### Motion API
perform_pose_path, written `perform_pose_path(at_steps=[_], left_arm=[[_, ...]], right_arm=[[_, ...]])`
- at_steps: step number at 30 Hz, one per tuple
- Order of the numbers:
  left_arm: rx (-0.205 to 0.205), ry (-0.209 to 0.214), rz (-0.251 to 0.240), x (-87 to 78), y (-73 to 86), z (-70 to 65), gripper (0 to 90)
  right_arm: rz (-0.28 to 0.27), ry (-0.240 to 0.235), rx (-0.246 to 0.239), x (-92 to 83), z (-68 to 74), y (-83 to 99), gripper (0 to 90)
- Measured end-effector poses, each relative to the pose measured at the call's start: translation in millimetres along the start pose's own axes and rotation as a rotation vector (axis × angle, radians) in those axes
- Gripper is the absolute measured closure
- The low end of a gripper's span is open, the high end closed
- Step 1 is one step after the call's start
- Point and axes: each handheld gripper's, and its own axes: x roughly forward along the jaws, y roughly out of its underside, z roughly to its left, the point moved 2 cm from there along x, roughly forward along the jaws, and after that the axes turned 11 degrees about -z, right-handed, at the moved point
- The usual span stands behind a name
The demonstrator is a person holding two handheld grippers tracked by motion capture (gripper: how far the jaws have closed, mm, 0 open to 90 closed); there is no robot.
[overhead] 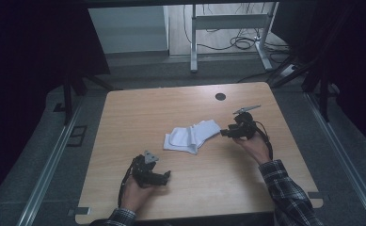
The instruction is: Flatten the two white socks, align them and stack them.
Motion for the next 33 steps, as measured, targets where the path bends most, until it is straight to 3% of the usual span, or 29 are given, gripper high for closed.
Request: perform_pose_path(at_steps=[4, 12, 16, 25, 28, 30, 33], left_arm=[[-0.001, 0.001, 0.000, 0.1, 0.0, 0.0, 0.8], [0.000, 0.001, 0.001, 0.2, -0.1, 0.0, 0.6], [0.000, 0.001, 0.001, 0.3, -0.1, 0.0, 0.6], [0.001, 0.001, 0.001, 0.2, -0.1, 0.0, 0.6], [0.001, 0.001, 0.001, 0.2, -0.1, 0.0, 0.6], [0.000, 0.001, 0.001, 0.3, -0.1, 0.0, 0.6], [0.000, 0.001, 0.001, 0.2, -0.1, 0.0, 0.6]], right_arm=[[0.007, 0.006, -0.013, 6.8, -2.5, -8.0, 58.2], [0.013, 0.025, -0.066, 28.4, 4.2, -20.8, 56.3], [0.026, 0.062, -0.107, 42.3, 5.2, -22.2, 52.7], [0.074, 0.078, -0.116, 62.9, 0.0, -9.2, 54.5], [0.072, 0.079, -0.100, 61.1, -2.9, -7.0, 61.0], [0.095, 0.100, -0.115, 59.4, -5.8, -4.2, 63.3], [0.087, 0.098, -0.083, 53.6, -10.8, -1.1, 70.9]])
